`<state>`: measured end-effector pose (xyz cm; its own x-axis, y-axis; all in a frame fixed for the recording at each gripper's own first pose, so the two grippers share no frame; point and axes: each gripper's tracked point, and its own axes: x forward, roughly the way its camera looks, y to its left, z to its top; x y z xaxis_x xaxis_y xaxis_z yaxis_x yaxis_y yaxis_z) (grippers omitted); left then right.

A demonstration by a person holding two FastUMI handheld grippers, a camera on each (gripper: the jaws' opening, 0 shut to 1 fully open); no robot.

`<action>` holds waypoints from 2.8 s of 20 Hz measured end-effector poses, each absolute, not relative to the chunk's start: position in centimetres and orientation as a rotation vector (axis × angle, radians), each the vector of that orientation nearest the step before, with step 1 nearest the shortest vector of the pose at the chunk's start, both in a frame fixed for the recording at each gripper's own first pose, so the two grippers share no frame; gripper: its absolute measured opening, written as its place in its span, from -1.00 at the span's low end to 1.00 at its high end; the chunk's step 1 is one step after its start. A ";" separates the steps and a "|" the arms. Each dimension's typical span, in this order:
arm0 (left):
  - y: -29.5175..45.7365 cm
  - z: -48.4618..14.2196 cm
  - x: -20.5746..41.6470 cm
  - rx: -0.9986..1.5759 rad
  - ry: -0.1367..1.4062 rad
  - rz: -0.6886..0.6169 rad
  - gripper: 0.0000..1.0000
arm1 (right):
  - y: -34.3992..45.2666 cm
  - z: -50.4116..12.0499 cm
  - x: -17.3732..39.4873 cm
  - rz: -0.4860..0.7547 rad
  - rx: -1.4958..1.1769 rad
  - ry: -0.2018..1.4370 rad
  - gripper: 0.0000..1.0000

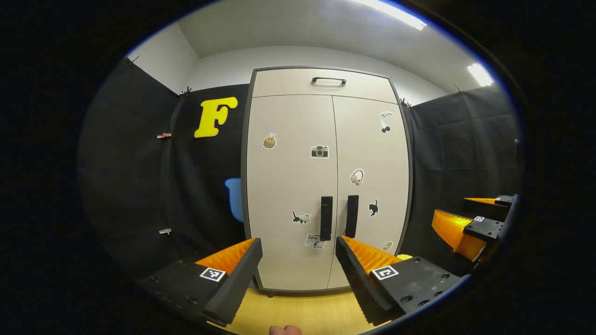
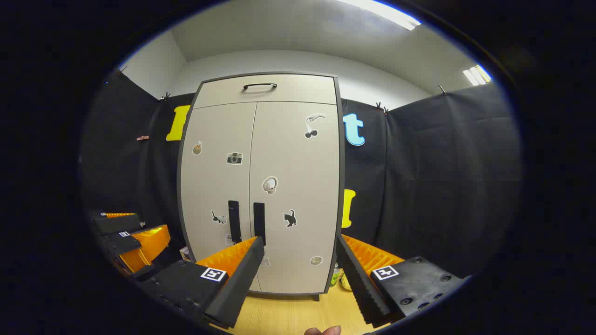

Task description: Open the right door of the double-door shoe cabinet with the right hand, and open the left door with the left hand.

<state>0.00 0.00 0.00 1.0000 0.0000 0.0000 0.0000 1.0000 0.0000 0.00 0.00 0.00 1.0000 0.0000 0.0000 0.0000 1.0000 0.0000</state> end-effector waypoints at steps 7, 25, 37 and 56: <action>0.4 -0.1 -0.2 -0.003 0.002 0.004 0.96 | 0.1 -0.2 0.1 0.005 0.011 0.009 0.95; 0.8 -0.5 0.2 -0.001 0.010 -0.001 0.96 | 3.1 0.2 3.9 0.055 0.016 -0.026 0.94; 3.3 -1.9 0.1 0.012 0.027 0.006 0.96 | 8.4 -3.5 15.4 0.096 -0.013 -0.006 0.96; 6.6 -3.8 -1.7 -0.005 0.058 0.018 0.96 | 11.4 -10.9 24.4 0.066 0.040 0.099 -0.23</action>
